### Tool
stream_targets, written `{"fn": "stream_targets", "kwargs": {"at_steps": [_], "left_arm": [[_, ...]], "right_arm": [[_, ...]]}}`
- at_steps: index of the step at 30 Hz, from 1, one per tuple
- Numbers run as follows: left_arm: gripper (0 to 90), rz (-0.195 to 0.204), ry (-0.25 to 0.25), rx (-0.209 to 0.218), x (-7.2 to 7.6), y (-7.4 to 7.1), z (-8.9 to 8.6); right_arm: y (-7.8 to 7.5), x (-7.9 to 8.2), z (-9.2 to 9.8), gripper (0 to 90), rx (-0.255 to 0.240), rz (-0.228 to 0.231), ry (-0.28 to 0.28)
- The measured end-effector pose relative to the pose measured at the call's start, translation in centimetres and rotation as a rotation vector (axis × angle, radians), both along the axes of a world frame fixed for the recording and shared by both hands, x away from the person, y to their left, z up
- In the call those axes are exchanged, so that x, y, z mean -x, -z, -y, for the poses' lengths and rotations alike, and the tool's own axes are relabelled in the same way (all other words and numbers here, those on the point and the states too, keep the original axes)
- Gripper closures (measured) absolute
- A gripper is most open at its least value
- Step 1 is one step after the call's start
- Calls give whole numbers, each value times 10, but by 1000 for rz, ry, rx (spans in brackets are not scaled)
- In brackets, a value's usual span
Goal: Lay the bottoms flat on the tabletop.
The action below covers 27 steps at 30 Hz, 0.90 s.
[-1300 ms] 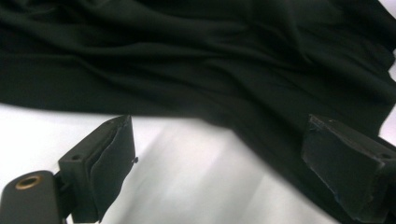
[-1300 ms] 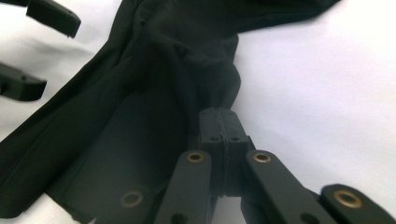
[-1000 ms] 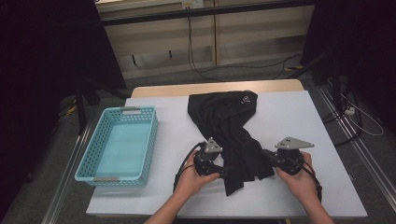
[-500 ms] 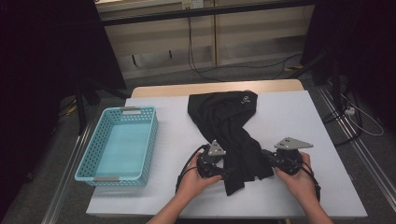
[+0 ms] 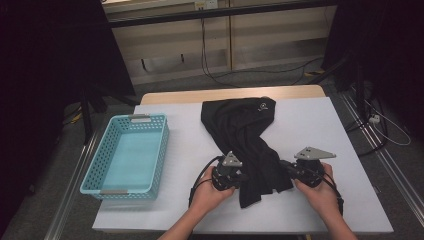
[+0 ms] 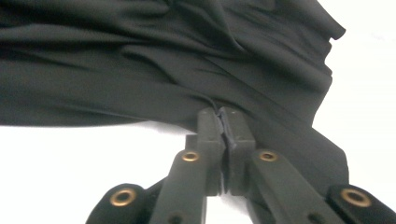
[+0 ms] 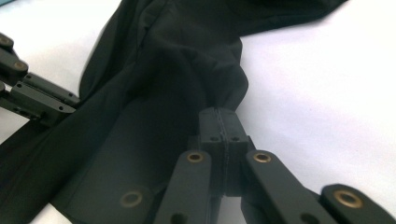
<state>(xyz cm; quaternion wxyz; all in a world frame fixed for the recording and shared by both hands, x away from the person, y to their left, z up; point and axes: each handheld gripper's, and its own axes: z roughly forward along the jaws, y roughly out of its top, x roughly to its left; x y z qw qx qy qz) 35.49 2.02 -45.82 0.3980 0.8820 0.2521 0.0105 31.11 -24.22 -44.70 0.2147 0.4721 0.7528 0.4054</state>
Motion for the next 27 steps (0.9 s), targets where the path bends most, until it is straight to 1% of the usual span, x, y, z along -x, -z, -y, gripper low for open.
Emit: {"fn": "stream_targets", "kwargs": {"at_steps": [1, 2, 4, 5, 8, 10, 12, 13, 14, 15, 16, 17, 18, 20, 21, 23, 24, 25, 26, 27], "left_arm": [[892, -7, -12, 0, -1, -5, -4], [894, -7, -12, 0, -1, -5, -4], [895, -3, -30, 3, -4, -13, -13], [896, -9, -44, 18, -6, -17, -18], [896, -13, -91, 44, -12, -28, -37], [896, -2, -130, 69, -15, -33, -50], [896, 8, -163, 73, -17, -37, -62], [896, 14, -183, 75, -17, -38, -67], [896, 12, -195, 80, -18, -40, -72], [896, 12, -211, 87, -19, -41, -76], [896, 22, -232, 89, -20, -42, -79], [896, 22, -251, 95, -20, -44, -85], [897, 22, -251, 95, -20, -44, -85], [896, 24, -260, 86, -21, -45, -88], [896, 21, -269, 82, -21, -45, -90], [896, 15, -280, 84, -22, -44, -92], [896, 13, -281, 81, -21, -43, -92], [896, 13, -276, 76, -22, -43, -92], [896, 14, -279, 74, -21, -43, -91], [896, 13, -276, 69, -22, -42, -91]], "right_arm": [[-1, 0, 0, 900, -14, 0, 3], [-1, 0, 0, 900, -14, 0, 3], [-2, 0, 1, 900, -15, 1, 3], [-4, 1, 2, 900, -17, 3, -3], [-8, 2, 3, 900, -10, 9, -2], [-11, 4, 6, 900, -22, 11, 4], [-13, 8, 7, 900, -23, 12, 6], [-15, 12, 10, 900, -20, 12, 10], [-15, 12, 10, 900, -20, 12, 10], [-14, 16, 14, 900, -10, 5, 20], [-14, 16, 14, 900, -10, 5, 20], [-13, 18, 20, 900, 21, 1, 31], [-13, 18, 20, 900, 21, 1, 31], [-12, 19, 25, 900, 46, -5, 42], [-12, 20, 30, 900, 61, -8, 58], [-12, 20, 33, 899, 59, -15, 69], [-12, 20, 33, 899, 59, -15, 69], [-11, 22, 32, 899, 76, -24, 57], [-11, 22, 32, 899, 76, -24, 57], [-11, 24, 31, 899, 87, -25, 50]]}}
